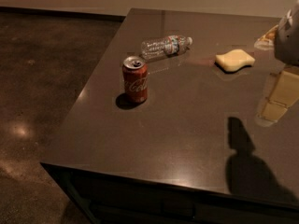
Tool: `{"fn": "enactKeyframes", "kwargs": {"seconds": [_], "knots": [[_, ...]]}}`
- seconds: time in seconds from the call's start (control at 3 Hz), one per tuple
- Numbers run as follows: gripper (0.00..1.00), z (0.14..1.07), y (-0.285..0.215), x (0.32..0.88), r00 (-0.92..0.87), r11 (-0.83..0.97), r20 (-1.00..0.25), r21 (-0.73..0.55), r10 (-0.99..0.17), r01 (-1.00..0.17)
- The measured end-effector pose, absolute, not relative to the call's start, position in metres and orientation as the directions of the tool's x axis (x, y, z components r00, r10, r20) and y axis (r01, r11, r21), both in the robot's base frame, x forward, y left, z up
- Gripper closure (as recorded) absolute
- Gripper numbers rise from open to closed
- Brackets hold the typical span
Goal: Pick coke can
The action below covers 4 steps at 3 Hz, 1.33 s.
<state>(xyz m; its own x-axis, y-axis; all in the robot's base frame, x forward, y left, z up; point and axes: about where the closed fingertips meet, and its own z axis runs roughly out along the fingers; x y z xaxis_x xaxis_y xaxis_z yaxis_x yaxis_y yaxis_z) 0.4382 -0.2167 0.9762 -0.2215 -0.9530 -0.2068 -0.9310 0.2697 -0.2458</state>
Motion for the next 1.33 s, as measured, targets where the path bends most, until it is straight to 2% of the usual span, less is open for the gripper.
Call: {"fn": "enactKeyframes", "kwargs": {"seconds": [0.33,0.67,1.33], "knots": [[0.00,0.977,-0.218,0.441,-0.223,0.273,-0.208,-0.249,-0.952,-0.929],[0.00,0.974,-0.213,0.459,-0.235,0.307,-0.274,-0.259,-0.932,-0.916],[0.00,0.949,-0.169,0.502,-0.204,0.344,-0.453,-0.253,-0.868,-0.904]]}}
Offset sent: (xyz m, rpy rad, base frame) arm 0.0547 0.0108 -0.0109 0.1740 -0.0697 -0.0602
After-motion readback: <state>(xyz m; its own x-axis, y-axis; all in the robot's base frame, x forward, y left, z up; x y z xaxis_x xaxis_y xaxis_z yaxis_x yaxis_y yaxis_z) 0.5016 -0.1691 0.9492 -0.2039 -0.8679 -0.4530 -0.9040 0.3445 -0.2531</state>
